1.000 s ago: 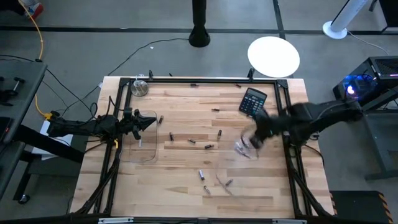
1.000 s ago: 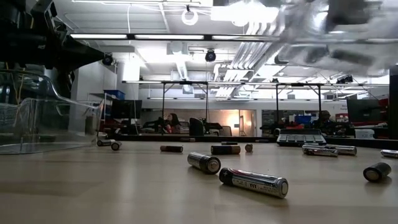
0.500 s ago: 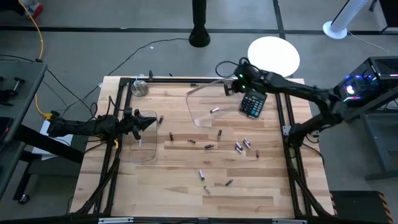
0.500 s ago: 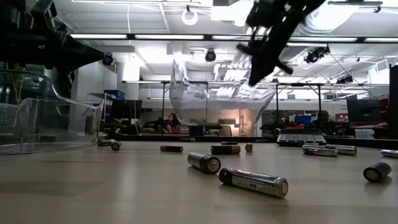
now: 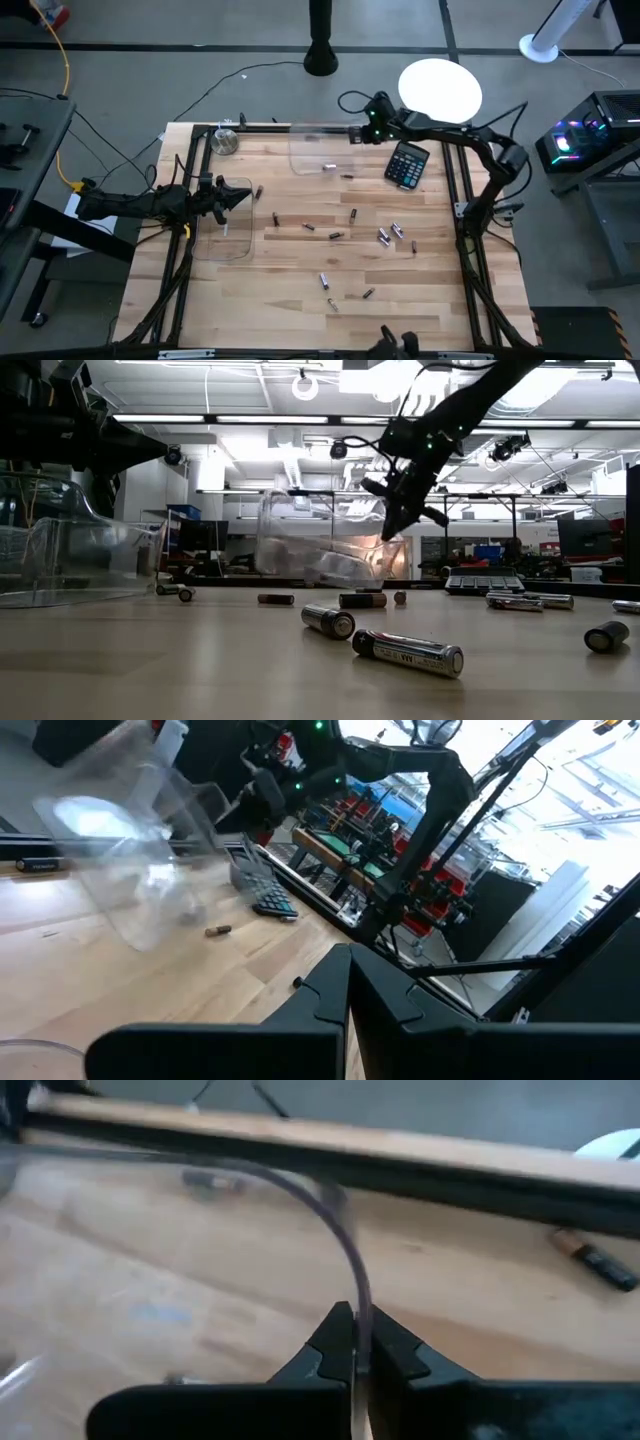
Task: Sort batteries
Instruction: Move the right transparent bin to the center of the table
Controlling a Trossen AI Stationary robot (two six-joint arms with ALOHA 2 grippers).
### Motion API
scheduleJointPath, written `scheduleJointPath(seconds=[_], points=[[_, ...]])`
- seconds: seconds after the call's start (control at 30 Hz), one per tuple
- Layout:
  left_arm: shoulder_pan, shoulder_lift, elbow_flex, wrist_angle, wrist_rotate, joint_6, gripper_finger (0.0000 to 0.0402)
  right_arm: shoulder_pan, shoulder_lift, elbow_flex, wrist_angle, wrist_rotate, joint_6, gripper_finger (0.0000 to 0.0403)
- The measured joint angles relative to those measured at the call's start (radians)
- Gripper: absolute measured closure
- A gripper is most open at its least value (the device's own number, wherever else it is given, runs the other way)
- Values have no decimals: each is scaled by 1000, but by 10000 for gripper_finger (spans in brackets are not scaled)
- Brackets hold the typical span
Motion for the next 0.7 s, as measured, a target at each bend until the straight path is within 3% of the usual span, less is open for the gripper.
scheduleJointPath(seconds=[0.37, 0.7], points=[[0, 0, 0, 0, 0, 0, 401, 33, 7, 3, -250, -28, -157, 403], [0, 0, 0, 0, 0, 0, 401, 144, 7, 3, -310, -30, -249, 403]])
